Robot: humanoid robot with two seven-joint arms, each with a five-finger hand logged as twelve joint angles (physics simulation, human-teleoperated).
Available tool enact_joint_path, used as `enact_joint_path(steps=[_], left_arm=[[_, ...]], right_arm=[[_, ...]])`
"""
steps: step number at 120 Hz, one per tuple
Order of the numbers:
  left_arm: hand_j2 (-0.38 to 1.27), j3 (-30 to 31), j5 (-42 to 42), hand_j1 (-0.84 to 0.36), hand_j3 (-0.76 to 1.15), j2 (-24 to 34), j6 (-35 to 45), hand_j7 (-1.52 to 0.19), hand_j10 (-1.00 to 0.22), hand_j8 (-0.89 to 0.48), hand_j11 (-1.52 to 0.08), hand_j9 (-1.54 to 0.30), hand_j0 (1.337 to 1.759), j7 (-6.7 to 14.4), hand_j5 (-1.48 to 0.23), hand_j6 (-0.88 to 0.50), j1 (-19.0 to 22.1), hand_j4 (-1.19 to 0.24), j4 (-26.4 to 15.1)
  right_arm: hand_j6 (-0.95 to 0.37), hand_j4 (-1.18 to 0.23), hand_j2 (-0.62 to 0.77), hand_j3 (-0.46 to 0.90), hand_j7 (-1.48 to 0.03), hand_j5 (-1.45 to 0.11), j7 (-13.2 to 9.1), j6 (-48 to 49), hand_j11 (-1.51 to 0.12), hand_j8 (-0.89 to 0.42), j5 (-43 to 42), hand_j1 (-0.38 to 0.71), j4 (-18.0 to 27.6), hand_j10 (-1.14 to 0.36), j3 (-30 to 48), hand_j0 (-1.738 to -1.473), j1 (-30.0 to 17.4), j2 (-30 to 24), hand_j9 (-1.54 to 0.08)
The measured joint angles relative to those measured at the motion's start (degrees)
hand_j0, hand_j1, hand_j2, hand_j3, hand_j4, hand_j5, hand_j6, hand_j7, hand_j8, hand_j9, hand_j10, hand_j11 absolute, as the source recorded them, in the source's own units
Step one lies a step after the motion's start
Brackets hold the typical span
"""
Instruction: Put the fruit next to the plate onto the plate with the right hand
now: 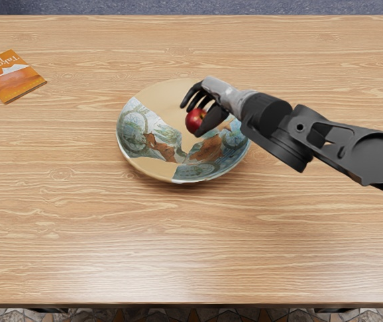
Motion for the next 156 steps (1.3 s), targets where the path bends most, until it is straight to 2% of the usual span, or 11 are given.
enact_joint_path(steps=[27, 54, 64, 83, 96, 118, 133, 156], left_arm=[[0.05, 0.0, 0.01, 0.07, 0.0, 0.0, 0.0, -0.3, -0.23, -0.23, -0.3, -0.3, 1.658, 0.0, -0.3, -0.23, 0.0, -0.23, 0.0], [0.05, 0.0, 0.02, 0.07, 0.0, 0.0, 0.0, -0.3, -0.23, -0.23, -0.3, -0.3, 1.658, 0.0, -0.3, -0.23, 0.0, -0.23, 0.0], [0.05, 0.0, 0.02, 0.07, 0.0, 0.0, 0.0, -0.3, -0.23, -0.23, -0.3, -0.3, 1.658, 0.0, -0.3, -0.23, 0.0, -0.23, 0.0], [0.05, 0.0, 0.01, 0.07, 0.0, 0.0, 0.0, -0.3, -0.23, -0.23, -0.3, -0.3, 1.658, 0.0, -0.3, -0.23, 0.0, -0.23, 0.0], [0.05, 0.0, 0.01, 0.07, 0.0, 0.0, 0.0, -0.3, -0.23, -0.23, -0.3, -0.3, 1.658, 0.0, -0.3, -0.23, 0.0, -0.23, 0.0], [0.05, 0.0, 0.03, 0.07, 0.0, 0.0, 0.0, -0.3, -0.23, -0.23, -0.3, -0.3, 1.658, 0.0, -0.3, -0.23, 0.0, -0.23, 0.0], [0.05, 0.0, 0.03, 0.07, 0.0, 0.0, 0.0, -0.3, -0.23, -0.23, -0.3, -0.3, 1.658, 0.0, -0.3, -0.23, 0.0, -0.23, 0.0], [0.05, -0.04, 0.06, 0.07, 0.0, 0.0, -0.05, -0.3, -0.23, -0.23, -0.3, -0.3, 1.658, 0.0, -0.3, -0.23, 0.1, -0.23, -0.7]], right_arm=[[-0.51, -0.6, 0.21, 0.0, -0.79, -0.79, 0.0, 0.0, -0.8, -0.4, -0.01, 0.26, -3.75, -0.56, -1.64, -1.658, -0.4, 4.92, -0.79], [-0.51, -0.6, 0.2, 0.0, -0.78, -0.79, 0.0, -0.01, -0.79, -0.41, -0.04, 0.26, -4.43, -0.56, -2.25, -1.657, -0.89, 5.93, -0.79], [-0.51, -0.58, 0.15, 0.0, -0.75, -0.76, 0.0, -0.06, -0.76, -0.41, -0.11, 0.25, -4.5, -0.55, -2.68, -1.657, -0.96, 6.0, -0.76], [-0.35, -0.38, 0.05, 0.0, -0.49, -0.5, -0.01, -0.62, -0.5, -0.3, -0.7, 0.06, -4.58, -0.37, -3.46, -1.658, -0.98, 5.87, -0.5], [-0.27, -0.28, 0.02, 0.0, -0.37, -0.37, -0.01, -0.73, -0.37, -0.24, -0.82, -0.04, -4.3, -0.28, -3.38, -1.658, -0.96, 5.5, -0.37], [-0.14, -0.15, 0.0, 0.0, -0.19, -0.19, -0.01, -0.14, -0.19, -0.13, 1.9, -0.18, -1.43, -0.15, 0.03, -1.658, -1.02, 1.11, -0.19], [-0.1, -0.1, 0.0, 0.0, -0.13, -0.13, -0.01, 4.16, -0.13, -0.09, 8.89, -0.23, 0.58, -0.1, 3.83, -1.658, -1.07, -3.98, -0.13], [-0.07, -0.07, -0.01, 0.0, -0.09, -0.09, -0.02, 15.41, -0.09, -0.07, 20.46, -0.27, 1.09, -0.07, 8.16, -1.658, -3.13, -13.66, -0.09]])
